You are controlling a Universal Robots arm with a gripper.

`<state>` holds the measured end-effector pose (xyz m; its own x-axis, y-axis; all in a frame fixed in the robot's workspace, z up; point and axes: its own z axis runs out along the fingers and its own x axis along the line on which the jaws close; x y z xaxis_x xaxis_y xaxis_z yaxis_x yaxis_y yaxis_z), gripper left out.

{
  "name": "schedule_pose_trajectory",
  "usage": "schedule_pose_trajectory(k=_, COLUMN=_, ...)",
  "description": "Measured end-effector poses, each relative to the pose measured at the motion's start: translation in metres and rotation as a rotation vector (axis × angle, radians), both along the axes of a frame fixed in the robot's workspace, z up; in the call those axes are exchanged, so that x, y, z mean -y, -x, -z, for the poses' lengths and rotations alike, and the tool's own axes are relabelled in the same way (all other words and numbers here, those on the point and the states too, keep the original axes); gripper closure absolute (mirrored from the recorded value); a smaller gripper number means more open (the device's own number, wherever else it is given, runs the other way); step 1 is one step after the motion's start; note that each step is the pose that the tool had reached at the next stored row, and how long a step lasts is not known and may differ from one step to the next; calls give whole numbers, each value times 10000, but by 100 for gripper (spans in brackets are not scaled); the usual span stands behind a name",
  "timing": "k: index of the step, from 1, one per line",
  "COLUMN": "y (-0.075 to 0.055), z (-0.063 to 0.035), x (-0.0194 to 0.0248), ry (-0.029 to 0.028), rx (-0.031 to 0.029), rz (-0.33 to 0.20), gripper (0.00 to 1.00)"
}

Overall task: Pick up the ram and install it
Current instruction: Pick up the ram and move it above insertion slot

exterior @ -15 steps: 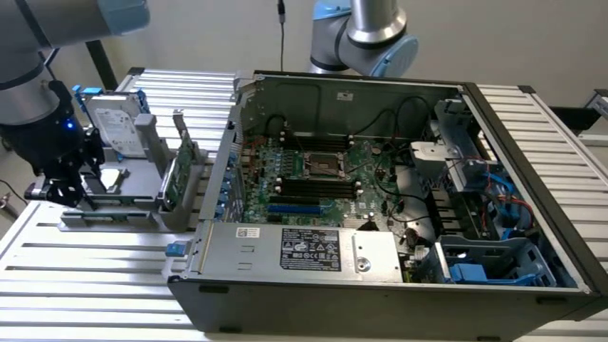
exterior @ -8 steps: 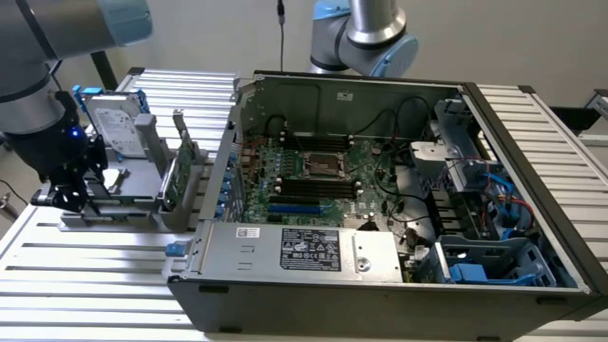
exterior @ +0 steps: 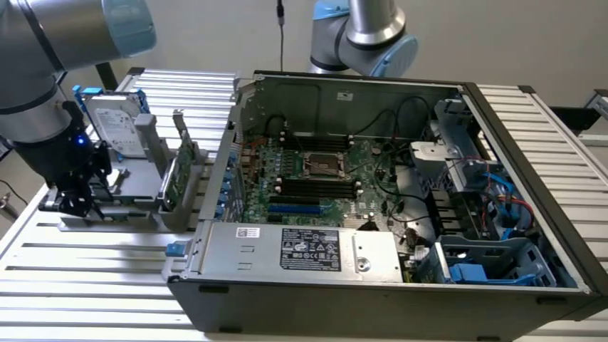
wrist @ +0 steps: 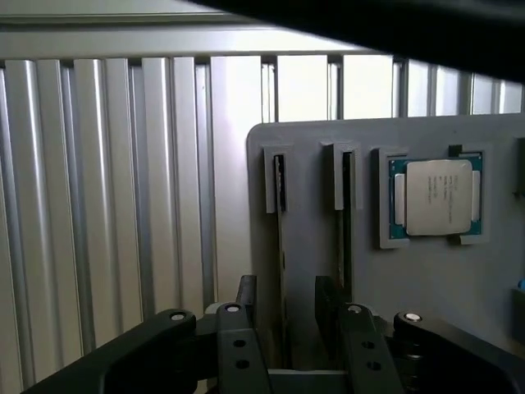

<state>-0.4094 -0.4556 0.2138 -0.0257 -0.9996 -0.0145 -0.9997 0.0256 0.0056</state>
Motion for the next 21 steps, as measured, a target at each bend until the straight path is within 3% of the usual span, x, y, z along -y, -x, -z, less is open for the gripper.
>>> schedule_pose_trajectory(k=8, y=40, z=96, x=-18, ry=-4, rx=131, rz=-174, gripper=58)
schedule_pose_trajectory(k=21, y=43, z=181, x=-18, ry=-6, rx=115, rz=-189, gripper=58)
